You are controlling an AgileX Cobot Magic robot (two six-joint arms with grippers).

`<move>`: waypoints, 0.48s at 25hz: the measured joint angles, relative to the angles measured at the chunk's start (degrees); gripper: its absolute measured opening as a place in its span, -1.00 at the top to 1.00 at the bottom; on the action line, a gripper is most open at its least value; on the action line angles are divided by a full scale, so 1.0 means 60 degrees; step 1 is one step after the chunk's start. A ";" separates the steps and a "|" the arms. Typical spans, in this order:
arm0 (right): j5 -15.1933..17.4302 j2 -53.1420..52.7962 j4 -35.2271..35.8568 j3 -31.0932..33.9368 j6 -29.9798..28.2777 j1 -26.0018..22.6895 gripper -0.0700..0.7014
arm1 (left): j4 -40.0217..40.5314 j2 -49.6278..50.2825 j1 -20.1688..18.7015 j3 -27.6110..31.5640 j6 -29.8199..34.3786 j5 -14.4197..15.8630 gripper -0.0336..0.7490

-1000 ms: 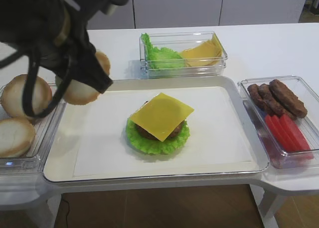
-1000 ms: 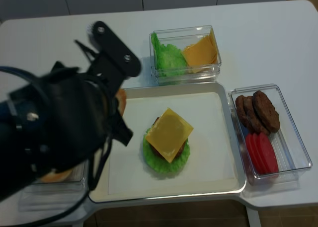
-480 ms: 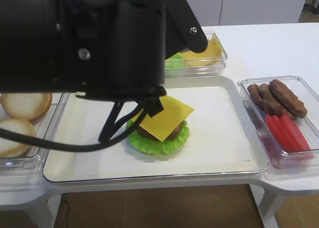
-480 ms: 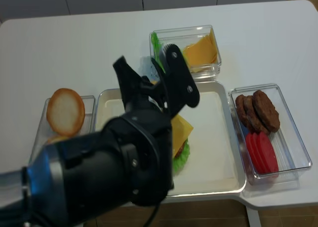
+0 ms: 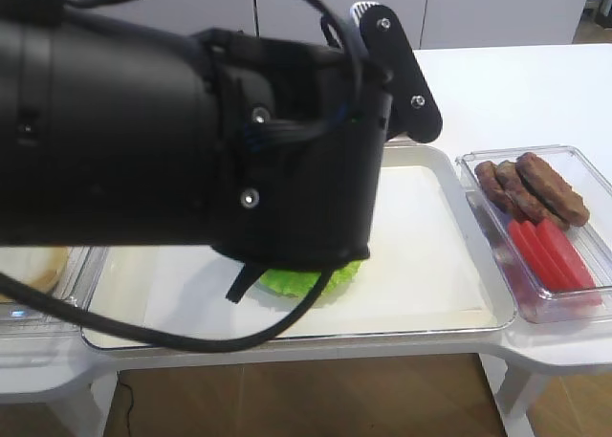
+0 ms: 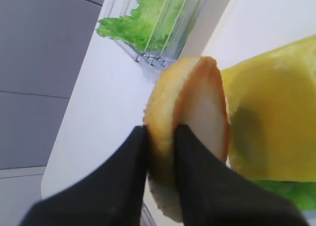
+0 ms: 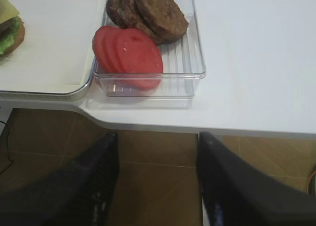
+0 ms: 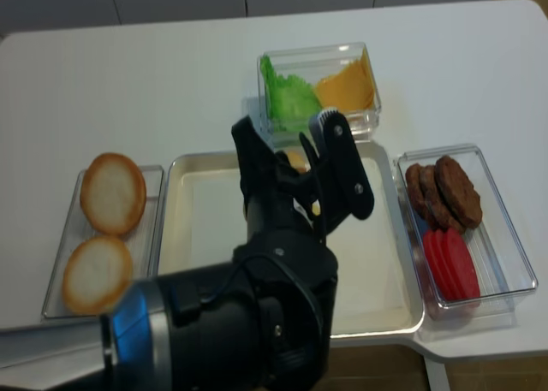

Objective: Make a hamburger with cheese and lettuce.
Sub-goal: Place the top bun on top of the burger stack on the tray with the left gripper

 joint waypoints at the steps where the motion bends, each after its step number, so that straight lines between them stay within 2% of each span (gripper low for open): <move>1: 0.0000 0.0000 0.0000 0.0000 0.0000 0.0000 -0.19 | 0.0000 0.0064 0.0000 0.0000 -0.0024 -0.0020 0.61; 12: 0.0000 0.0000 0.0000 0.0000 0.0000 0.0000 -0.19 | 0.0466 0.0264 0.0000 -0.0022 -0.0148 -0.0281 0.61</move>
